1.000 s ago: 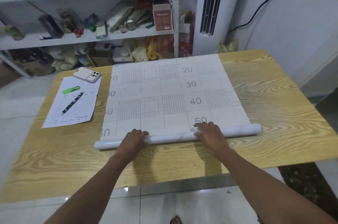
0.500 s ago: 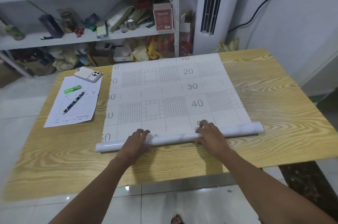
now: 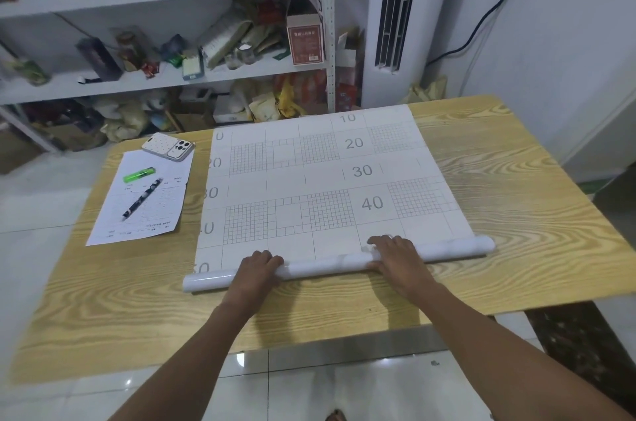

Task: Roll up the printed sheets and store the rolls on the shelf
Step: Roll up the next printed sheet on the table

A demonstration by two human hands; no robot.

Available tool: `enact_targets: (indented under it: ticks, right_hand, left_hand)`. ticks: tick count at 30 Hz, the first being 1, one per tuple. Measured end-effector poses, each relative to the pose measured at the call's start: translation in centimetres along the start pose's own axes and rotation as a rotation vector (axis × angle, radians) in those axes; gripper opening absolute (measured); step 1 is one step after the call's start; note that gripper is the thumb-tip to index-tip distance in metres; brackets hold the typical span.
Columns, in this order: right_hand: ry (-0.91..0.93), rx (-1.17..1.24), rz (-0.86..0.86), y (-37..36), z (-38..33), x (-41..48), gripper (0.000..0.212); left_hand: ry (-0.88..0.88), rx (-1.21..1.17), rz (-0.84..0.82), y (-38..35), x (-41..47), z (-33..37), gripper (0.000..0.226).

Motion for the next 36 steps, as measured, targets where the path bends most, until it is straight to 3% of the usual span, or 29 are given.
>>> enact_targets:
  ticks: [8,13,20,24,28,36]
  right_hand:
    - [-0.012,-0.079,0.033,0.0,-0.6,-0.7,0.045]
    - [0.019,-0.143,0.019,0.1,-0.9,-0.7,0.038]
    - [0.036,-0.207,-0.056,-0.5,-0.9,-0.7,0.032]
    - [0.036,-0.214,-0.082,-0.6,-1.1,-0.6,0.028]
    - [0.052,-0.161,-0.006,-0.1,-1.5,-0.7,0.035]
    - [-0.016,-0.098,0.055,-0.2,-1.2,-1.5,0.041]
  left_hand:
    - [0.076,0.02,-0.002,-0.6,-0.8,0.3,0.042]
    - [0.049,0.023,0.031,-0.3,-1.3,0.5,0.023]
    - [0.043,-0.025,0.011,-0.2,-2.3,0.6,0.045]
    - [0.033,0.085,0.019,-0.2,-2.0,0.4,0.052]
    - [0.108,-0.012,0.023,-0.4,-1.7,0.3,0.063]
    - [0.157,-0.074,0.005,-1.0,-2.3,-0.1,0.042]
Point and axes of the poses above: each hand's wrist, its own x-axis towards the middle knuckle, its own y-axis out of the back of the hand, z = x × y, the point moved 5 cm from there along x, towards the middle knuckle, and after that the axes turned 4 degrees about z, right-handed, at the moved point
